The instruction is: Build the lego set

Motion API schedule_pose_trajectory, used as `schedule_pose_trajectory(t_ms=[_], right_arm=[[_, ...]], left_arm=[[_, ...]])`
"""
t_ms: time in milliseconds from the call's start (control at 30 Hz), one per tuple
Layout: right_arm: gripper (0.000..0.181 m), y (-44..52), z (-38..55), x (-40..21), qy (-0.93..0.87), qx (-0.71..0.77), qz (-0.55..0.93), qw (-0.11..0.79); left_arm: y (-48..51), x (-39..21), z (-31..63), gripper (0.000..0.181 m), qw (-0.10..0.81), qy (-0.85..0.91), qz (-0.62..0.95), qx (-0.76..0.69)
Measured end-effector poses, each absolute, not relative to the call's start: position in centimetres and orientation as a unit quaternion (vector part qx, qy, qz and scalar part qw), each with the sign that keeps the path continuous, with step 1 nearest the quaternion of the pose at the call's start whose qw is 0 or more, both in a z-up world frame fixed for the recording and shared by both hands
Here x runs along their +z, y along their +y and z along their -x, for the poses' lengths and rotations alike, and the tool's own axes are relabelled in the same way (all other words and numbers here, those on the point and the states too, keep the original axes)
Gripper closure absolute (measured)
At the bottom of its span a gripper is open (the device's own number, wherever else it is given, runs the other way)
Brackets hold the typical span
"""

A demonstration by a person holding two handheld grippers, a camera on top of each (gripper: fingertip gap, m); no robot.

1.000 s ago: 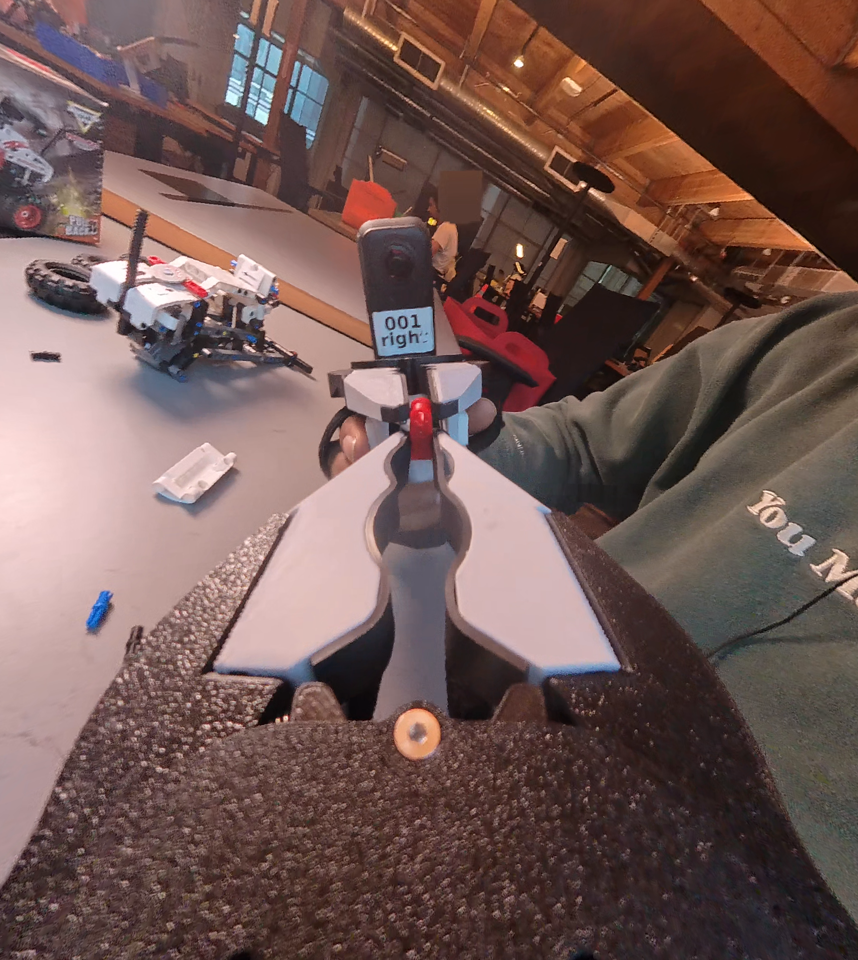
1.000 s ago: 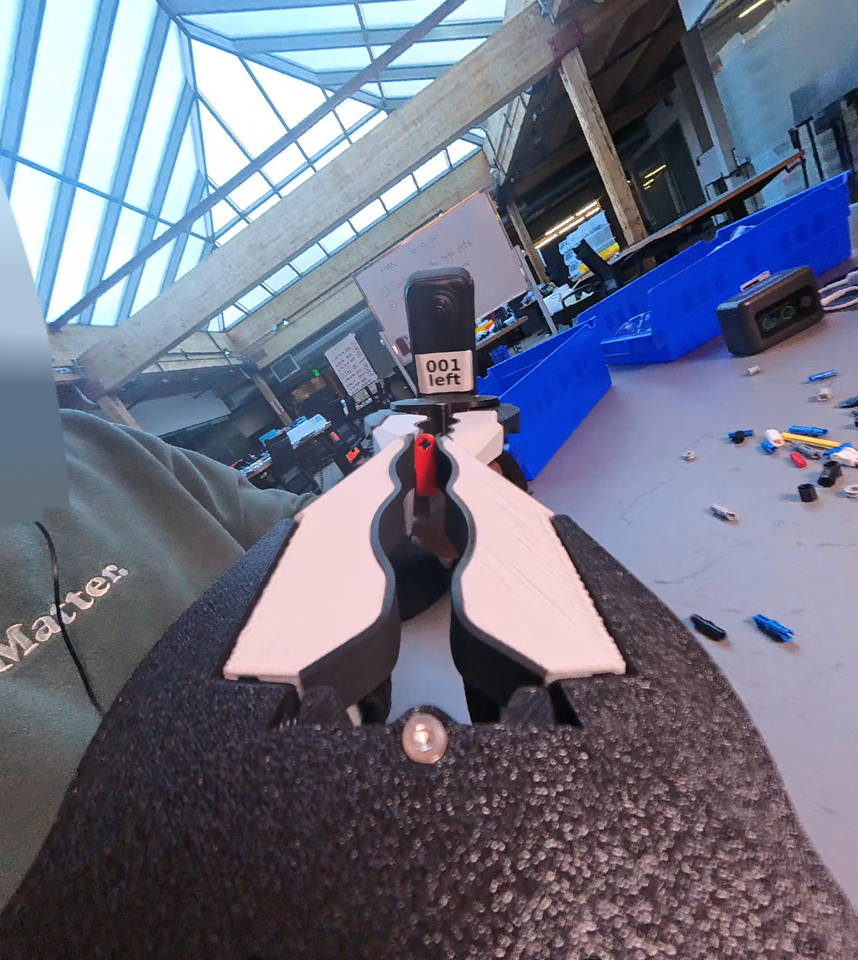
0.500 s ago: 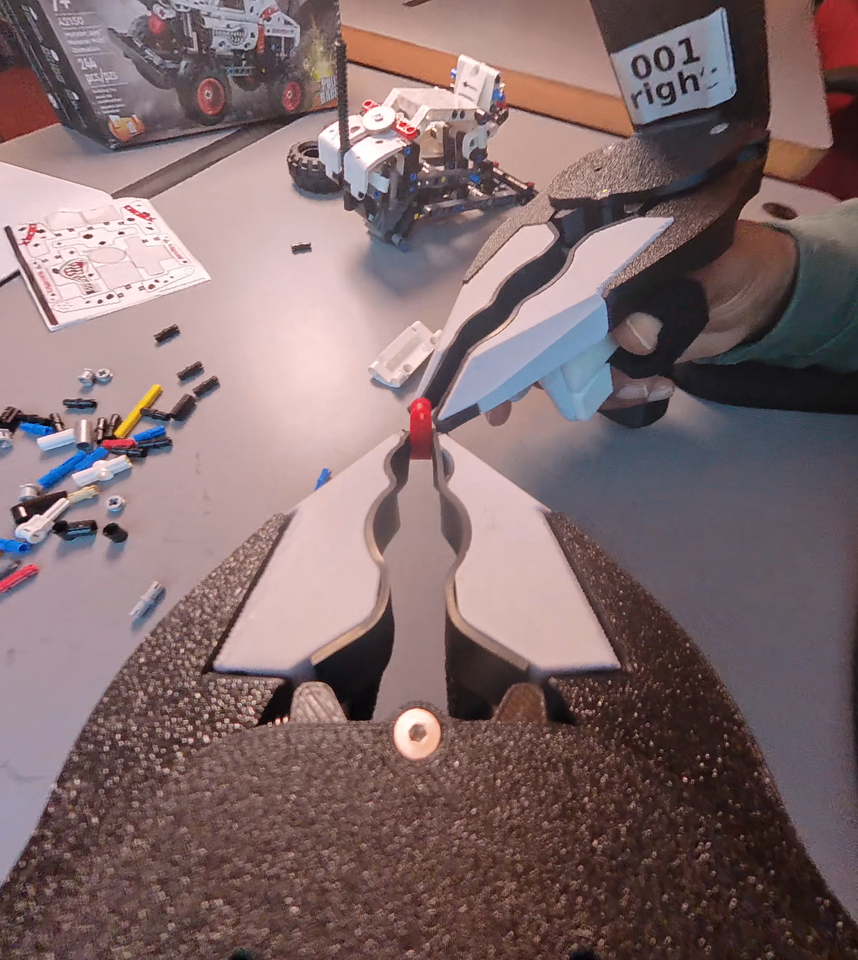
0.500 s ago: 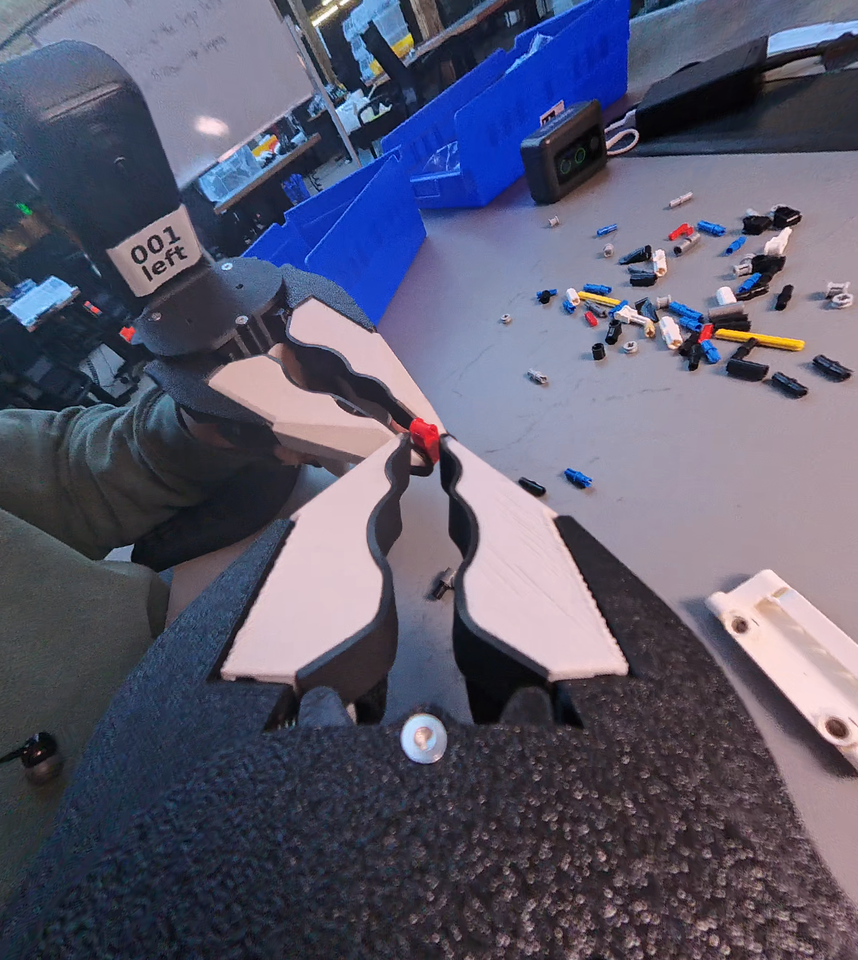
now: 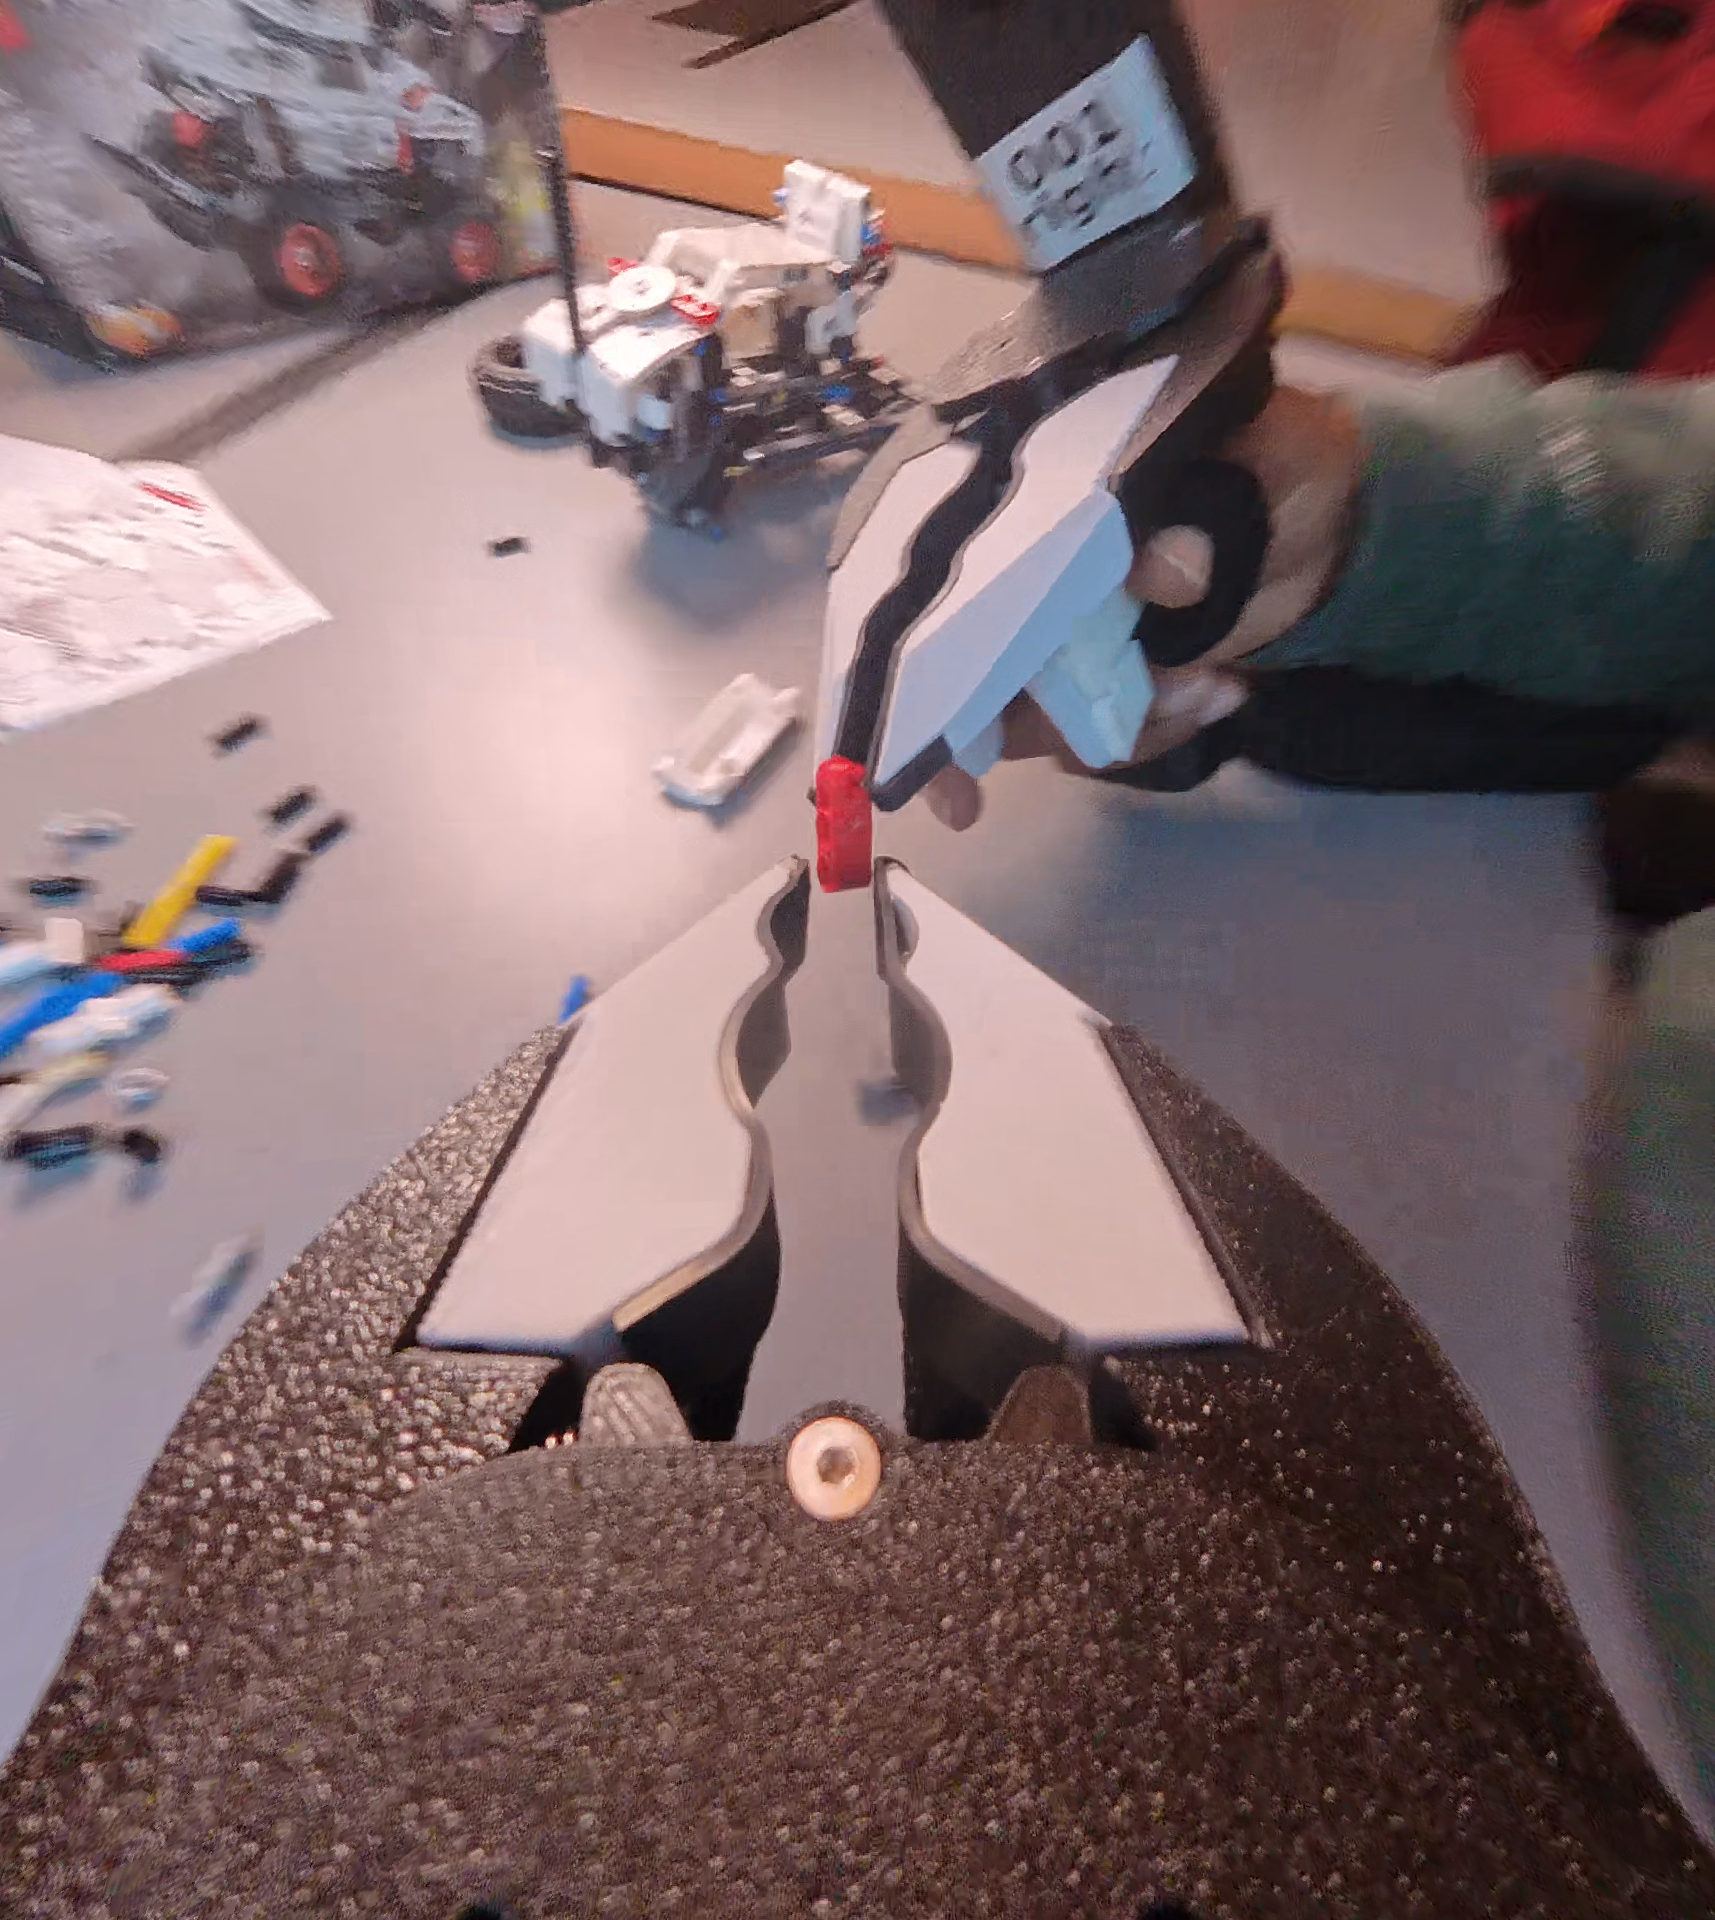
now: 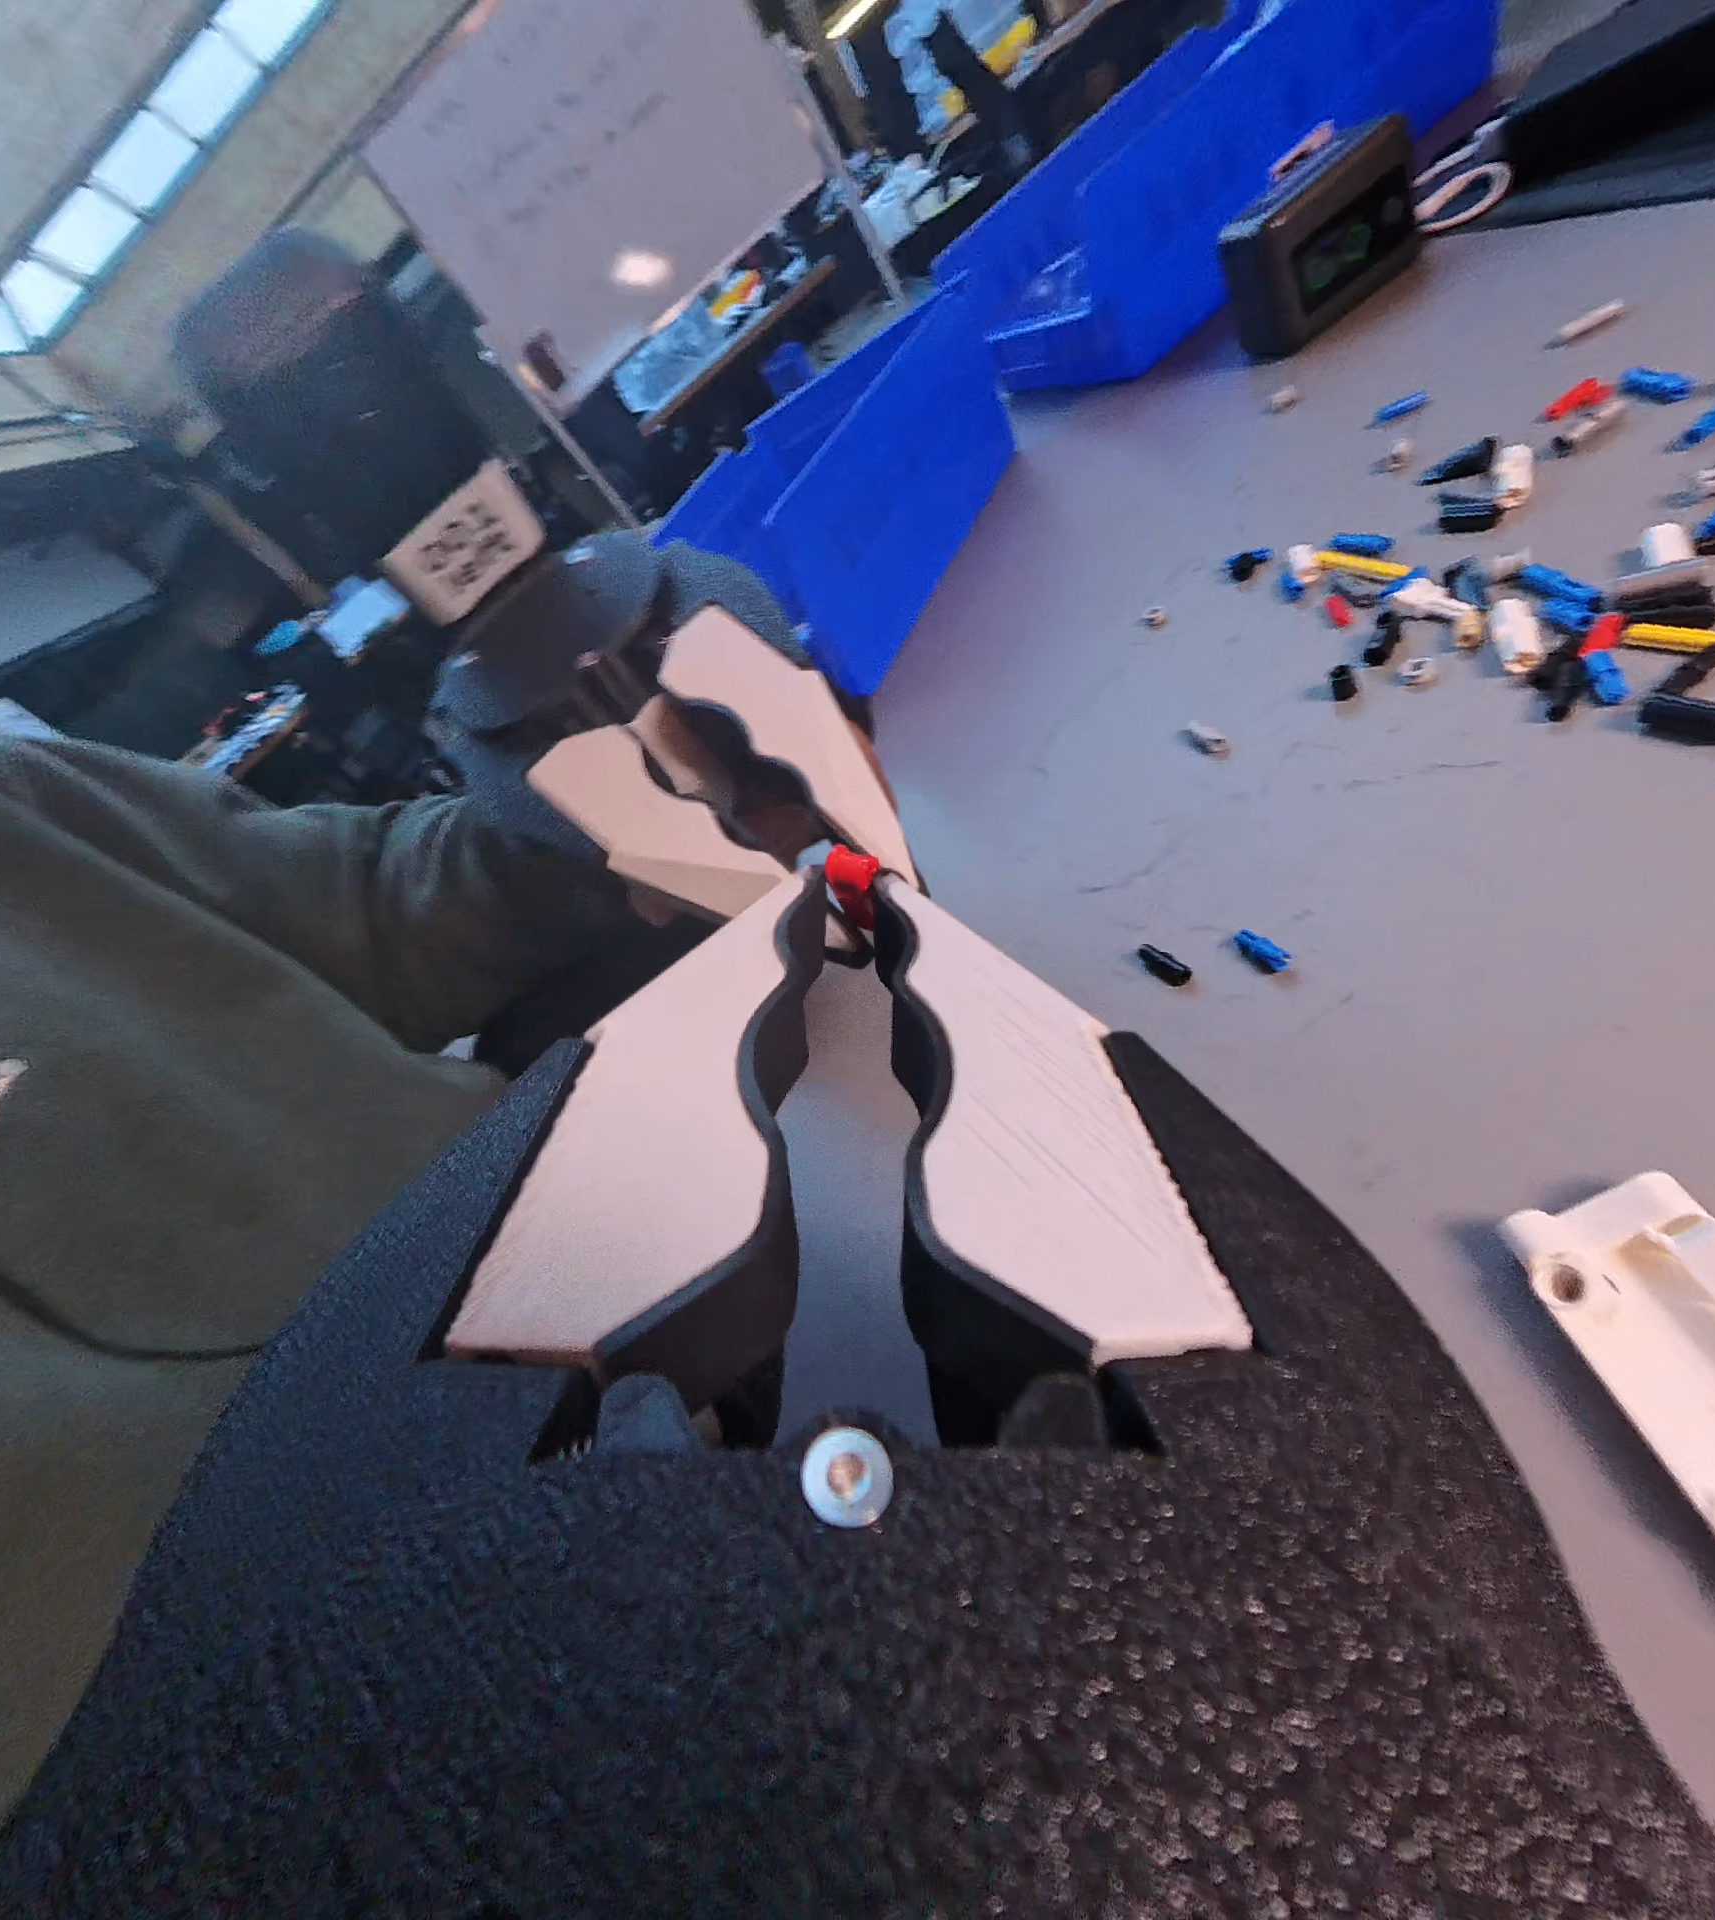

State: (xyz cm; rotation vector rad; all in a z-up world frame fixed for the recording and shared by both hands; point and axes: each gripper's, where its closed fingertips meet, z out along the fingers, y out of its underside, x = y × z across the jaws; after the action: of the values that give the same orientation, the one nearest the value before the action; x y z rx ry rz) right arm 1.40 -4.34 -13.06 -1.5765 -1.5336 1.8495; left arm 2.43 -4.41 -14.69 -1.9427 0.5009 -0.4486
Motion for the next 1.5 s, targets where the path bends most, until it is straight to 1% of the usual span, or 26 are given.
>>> schedule_pose_trajectory(t_ms=[33, 67, 133, 233, 267, 333, 467, 500, 533, 600, 633, 800, 967, 1100, 1200, 1300, 1467, 1500], right_arm=[[0.174, -4.7, -2.1, -12.7, -0.534, 0.652, 0.528, 0.103], [0.174, -4.8, -2.6, -12.4, -0.535, 0.663, 0.517, 0.083], [0.174, -5.3, -3.5, -12.0, -0.539, 0.68, 0.494, 0.05], [0.174, -6.3, -4.1, -11.6, -0.544, 0.694, 0.471, 0.033], [0.174, -6.5, -4.0, -11.5, -0.545, 0.695, 0.469, 0.032], [0.174, -6.6, -4.1, -11.0, -0.541, 0.703, 0.461, 0.03], [0.173, -6.2, -3.6, -10.6, -0.536, 0.701, 0.465, 0.073], [0.166, -6.3, -3.6, -10.7, -0.545, 0.693, 0.464, 0.085], [0.162, -6.4, -3.5, -10.8, -0.553, 0.686, 0.464, 0.092], [0.17, -6.2, -3.3, -10.9, -0.55, 0.681, 0.472, 0.103], [0.171, -6.2, -3.3, -10.9, -0.547, 0.684, 0.472, 0.101], [0.174, -6.2, -3.4, -11.2, -0.546, 0.686, 0.471, 0.092], [0.174, -6.4, -3.9, -11.8, -0.59, 0.662, 0.445, 0.122], [0.174, -6.6, -4.7, -14.3, -0.688, 0.569, 0.416, 0.173], [0.173, -6.5, -5.2, -16.6, -0.745, 0.492, 0.406, 0.195], [0.17, -6.9, -5.3, -17.3, -0.757, 0.476, 0.404, 0.192], [0.181, -6.5, -5.7, -20.1, -0.807, 0.392, 0.394, 0.199], [0.181, -6.3, -5.8, -20.6, -0.815, 0.373, 0.393, 0.204]], left_arm=[[-4.9, -14.0, -3.0, 0.164, 0.505, 0.186, 0.798, -0.271], [-5.4, -13.2, -3.5, 0.165, 0.495, 0.166, 0.779, -0.349], [-6.1, -12.0, -4.0, 0.165, 0.477, 0.147, 0.746, -0.441], [-6.6, -12.6, -4.9, 0.169, 0.46, 0.165, 0.747, -0.451], [-6.8, -12.4, -5.2, 0.173, 0.459, 0.169, 0.741, -0.46], [-6.9, -11.9, -5.4, 0.174, 0.463, 0.164, 0.733, -0.471], [-6.4, -11.2, -4.7, 0.174, 0.474, 0.131, 0.718, -0.493], [-6.3, -11.1, -4.6, 0.174, 0.476, 0.129, 0.716, -0.494], [-6.3, -11.1, -4.5, 0.174, 0.479, 0.13, 0.718, -0.488], [-6.3, -11.3, -4.6, 0.174, 0.483, 0.139, 0.723, -0.473], [-6.3, -11.3, -4.7, 0.174, 0.484, 0.139, 0.724, -0.472], [-6.2, -11.7, -4.8, 0.174, 0.482, 0.146, 0.732, -0.458], [-6.4, -12.4, -5.1, 0.174, 0.482, 0.177, 0.748, -0.421], [-6.6, -15.1, -5.7, 0.174, 0.463, 0.25, 0.788, -0.319], [-7.0, -17.5, -5.8, 0.174, 0.428, 0.296, 0.818, -0.244], [-7.3, -19.3, -6.0, 0.175, 0.396, 0.319, 0.837, -0.203], [-7.3, -21.1, -5.7, 0.175, 0.362, 0.318, 0.857, -0.181], [-7.4, -21.4, -5.7, 0.175, 0.354, 0.319, 0.861, -0.18]])
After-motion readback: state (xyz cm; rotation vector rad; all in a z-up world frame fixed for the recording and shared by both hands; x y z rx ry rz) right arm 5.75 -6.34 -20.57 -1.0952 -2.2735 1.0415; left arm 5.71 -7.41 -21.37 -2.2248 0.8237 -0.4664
